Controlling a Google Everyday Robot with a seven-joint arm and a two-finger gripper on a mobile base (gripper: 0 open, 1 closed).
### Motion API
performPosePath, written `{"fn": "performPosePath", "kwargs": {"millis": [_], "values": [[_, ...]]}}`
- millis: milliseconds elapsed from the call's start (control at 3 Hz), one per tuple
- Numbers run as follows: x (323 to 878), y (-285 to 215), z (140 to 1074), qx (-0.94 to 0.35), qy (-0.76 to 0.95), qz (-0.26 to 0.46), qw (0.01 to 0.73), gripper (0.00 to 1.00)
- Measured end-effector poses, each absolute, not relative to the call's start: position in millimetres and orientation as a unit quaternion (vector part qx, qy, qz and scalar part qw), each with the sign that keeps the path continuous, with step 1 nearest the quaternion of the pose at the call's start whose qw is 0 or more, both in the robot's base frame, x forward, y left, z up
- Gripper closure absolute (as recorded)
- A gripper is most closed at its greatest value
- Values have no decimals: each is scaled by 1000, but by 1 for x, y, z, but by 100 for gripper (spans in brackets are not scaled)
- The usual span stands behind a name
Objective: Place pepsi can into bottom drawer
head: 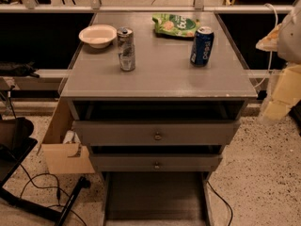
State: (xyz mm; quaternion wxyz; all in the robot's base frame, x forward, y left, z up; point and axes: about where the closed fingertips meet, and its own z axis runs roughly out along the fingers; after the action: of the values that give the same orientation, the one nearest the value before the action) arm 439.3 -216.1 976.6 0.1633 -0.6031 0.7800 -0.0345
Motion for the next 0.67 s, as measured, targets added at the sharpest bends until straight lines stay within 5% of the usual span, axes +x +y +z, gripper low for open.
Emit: {"fn": "performPosePath", "kwargs": {"millis": [333, 667], "values": [[441, -215, 978, -603, 778, -35, 172, 0], [488, -244, 942, -562, 785, 28, 259, 0]]}}
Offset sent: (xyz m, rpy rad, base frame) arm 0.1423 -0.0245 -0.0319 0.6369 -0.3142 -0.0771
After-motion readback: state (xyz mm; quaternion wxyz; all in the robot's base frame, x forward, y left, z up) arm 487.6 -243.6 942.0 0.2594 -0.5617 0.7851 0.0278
